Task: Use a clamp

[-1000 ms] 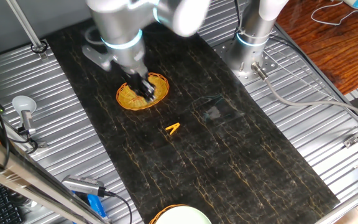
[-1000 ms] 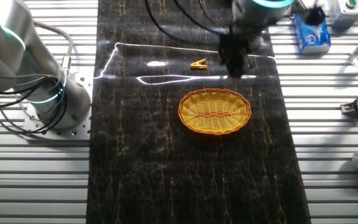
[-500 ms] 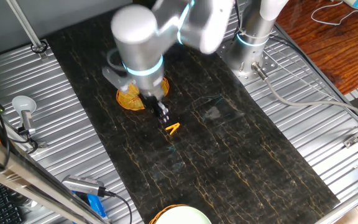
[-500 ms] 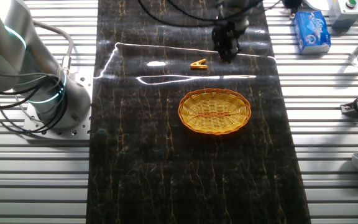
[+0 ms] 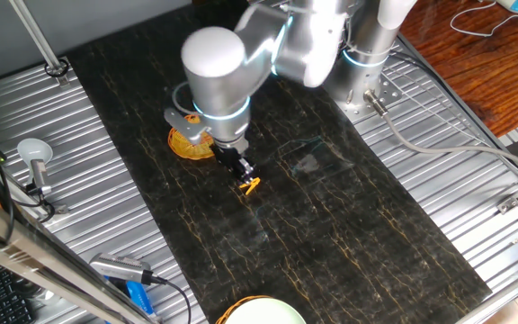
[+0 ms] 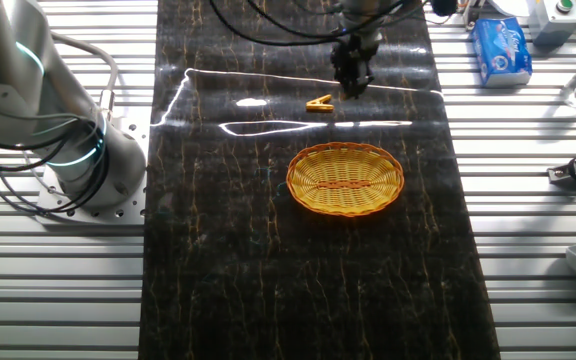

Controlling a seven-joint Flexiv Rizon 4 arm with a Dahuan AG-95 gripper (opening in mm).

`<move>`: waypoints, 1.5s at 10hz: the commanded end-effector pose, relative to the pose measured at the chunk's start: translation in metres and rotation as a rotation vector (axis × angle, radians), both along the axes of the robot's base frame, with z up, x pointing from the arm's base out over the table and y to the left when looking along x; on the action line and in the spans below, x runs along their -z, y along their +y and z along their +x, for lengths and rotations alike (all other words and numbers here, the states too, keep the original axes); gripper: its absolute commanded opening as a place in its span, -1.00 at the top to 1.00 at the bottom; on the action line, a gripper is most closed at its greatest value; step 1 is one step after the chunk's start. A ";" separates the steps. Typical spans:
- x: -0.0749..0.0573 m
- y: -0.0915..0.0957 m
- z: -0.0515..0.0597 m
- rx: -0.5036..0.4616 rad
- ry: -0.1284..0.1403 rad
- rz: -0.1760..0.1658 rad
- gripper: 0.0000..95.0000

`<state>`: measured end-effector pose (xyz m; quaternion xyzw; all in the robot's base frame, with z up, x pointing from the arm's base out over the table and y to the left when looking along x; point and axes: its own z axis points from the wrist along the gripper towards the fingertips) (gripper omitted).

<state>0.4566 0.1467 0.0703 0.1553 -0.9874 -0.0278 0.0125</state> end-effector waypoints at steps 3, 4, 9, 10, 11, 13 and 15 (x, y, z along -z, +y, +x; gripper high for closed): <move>0.020 0.004 -0.010 0.011 -0.026 0.001 -0.20; 0.024 0.006 -0.011 0.012 -0.029 0.001 -0.20; 0.027 0.006 -0.012 0.007 -0.036 -0.003 0.20; 0.026 0.006 -0.012 -0.001 -0.036 0.001 0.20; 0.026 0.006 -0.012 -0.009 -0.032 0.008 0.20; 0.026 0.006 -0.012 -0.024 -0.018 0.036 0.20; 0.026 0.006 -0.012 -0.034 0.022 0.043 0.20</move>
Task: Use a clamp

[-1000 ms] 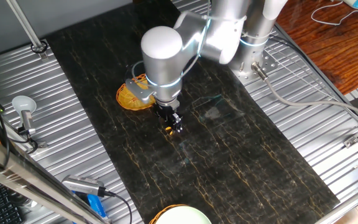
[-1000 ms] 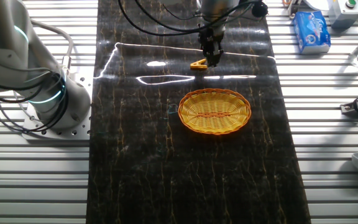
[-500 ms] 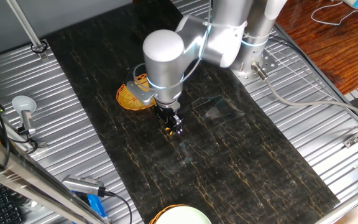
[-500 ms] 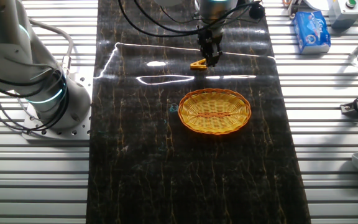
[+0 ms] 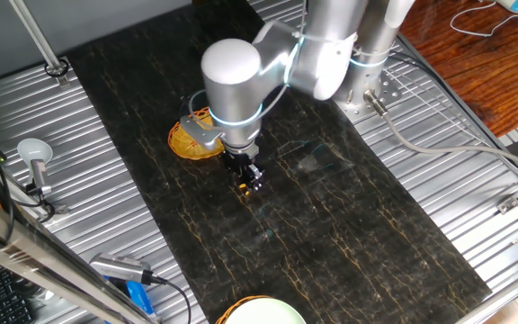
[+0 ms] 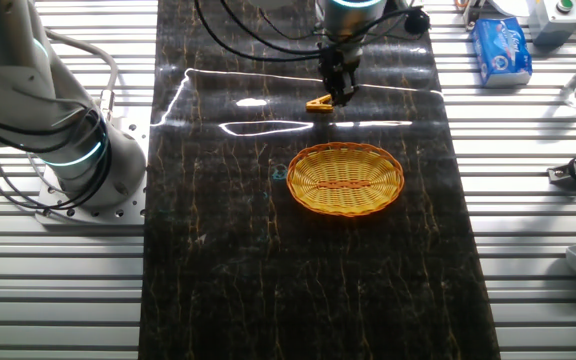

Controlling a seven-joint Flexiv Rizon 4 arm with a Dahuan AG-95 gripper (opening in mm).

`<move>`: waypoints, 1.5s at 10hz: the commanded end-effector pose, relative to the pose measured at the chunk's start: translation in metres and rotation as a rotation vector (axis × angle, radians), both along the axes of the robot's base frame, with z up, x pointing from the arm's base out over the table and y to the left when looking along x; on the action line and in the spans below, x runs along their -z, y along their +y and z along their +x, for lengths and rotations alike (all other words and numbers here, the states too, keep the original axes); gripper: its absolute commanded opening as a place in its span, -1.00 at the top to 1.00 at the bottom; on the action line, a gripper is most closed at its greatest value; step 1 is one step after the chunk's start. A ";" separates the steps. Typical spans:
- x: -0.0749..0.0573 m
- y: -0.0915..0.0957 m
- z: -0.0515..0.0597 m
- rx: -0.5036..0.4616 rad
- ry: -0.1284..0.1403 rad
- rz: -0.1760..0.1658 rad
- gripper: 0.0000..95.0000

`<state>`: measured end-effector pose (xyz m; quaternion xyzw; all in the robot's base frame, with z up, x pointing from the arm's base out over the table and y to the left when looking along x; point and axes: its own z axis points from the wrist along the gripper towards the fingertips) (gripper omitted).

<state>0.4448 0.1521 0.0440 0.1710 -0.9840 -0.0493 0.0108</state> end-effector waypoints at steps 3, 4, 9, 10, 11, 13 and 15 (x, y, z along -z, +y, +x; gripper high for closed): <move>0.000 0.001 0.000 -0.003 0.031 -0.006 0.20; 0.000 0.001 0.000 0.001 0.030 -0.008 0.20; 0.017 -0.001 0.001 0.026 0.013 -0.009 -0.20; 0.020 0.000 0.001 0.029 0.014 -0.009 -0.20; 0.022 0.000 0.002 0.029 0.013 -0.009 -0.20; 0.024 0.002 0.002 0.033 0.014 -0.009 0.20; 0.028 0.002 0.000 0.037 0.012 -0.009 0.20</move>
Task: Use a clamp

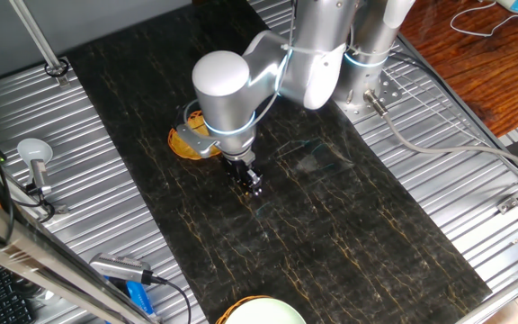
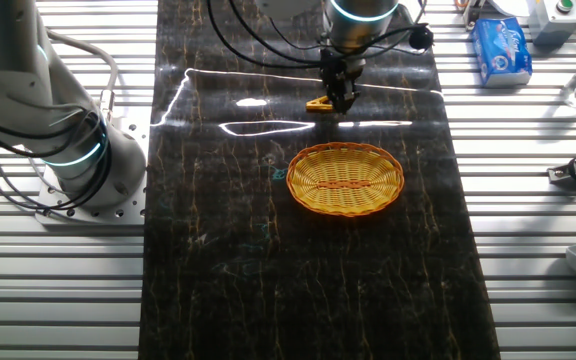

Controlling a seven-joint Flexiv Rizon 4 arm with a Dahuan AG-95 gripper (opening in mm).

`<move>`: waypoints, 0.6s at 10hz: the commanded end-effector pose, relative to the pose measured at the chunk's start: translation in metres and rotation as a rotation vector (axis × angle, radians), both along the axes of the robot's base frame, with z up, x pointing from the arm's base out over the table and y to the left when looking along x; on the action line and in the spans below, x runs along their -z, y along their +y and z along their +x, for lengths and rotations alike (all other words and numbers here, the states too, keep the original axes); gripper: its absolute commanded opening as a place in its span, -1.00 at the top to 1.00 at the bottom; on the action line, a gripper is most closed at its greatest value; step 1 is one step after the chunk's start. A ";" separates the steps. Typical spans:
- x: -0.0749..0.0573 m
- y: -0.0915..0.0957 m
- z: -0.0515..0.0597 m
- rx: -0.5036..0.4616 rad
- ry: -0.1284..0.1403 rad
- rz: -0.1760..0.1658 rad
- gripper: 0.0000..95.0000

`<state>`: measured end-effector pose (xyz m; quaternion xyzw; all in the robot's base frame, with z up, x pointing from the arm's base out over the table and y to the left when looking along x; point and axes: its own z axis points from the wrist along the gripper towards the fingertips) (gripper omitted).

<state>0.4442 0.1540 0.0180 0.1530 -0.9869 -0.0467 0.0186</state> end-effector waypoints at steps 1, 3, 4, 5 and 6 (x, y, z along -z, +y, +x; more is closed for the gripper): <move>0.004 0.000 0.000 0.001 -0.006 -0.001 0.20; 0.005 0.000 -0.002 -0.001 -0.006 0.001 0.20; 0.005 0.001 -0.003 0.000 -0.006 0.001 0.20; 0.007 0.001 -0.003 0.001 -0.007 0.000 0.20; 0.009 0.001 -0.003 -0.001 -0.014 0.000 0.20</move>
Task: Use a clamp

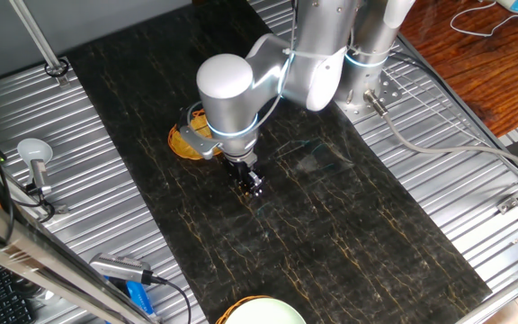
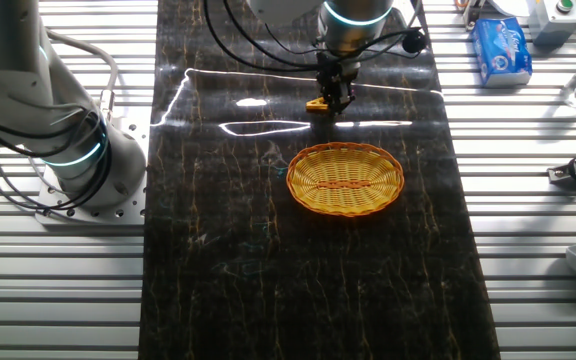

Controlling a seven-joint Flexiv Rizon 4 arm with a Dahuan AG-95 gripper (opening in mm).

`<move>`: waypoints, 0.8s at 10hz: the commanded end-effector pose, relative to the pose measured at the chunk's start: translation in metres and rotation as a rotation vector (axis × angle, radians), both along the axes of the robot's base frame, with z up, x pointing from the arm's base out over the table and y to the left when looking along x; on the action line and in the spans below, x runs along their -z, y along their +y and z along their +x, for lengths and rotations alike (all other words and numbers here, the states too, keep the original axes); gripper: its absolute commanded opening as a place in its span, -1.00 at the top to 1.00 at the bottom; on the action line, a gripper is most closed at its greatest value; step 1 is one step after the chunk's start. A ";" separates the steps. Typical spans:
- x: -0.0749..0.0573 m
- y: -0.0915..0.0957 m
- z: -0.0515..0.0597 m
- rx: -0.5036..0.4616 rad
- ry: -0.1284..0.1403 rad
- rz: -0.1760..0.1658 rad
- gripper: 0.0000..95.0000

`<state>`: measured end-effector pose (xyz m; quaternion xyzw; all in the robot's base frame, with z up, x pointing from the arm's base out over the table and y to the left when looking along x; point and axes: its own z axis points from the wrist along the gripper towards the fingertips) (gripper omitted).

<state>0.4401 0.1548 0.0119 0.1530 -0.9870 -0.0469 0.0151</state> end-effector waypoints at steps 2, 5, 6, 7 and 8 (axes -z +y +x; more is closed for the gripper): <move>0.006 0.000 0.001 -0.002 -0.012 -0.002 0.20; 0.003 0.000 0.001 0.004 -0.009 -0.012 1.00; 0.004 0.000 0.001 0.004 -0.012 -0.013 1.00; 0.005 0.000 0.001 0.004 -0.013 -0.013 1.00; 0.005 0.001 0.001 0.005 -0.016 -0.016 1.00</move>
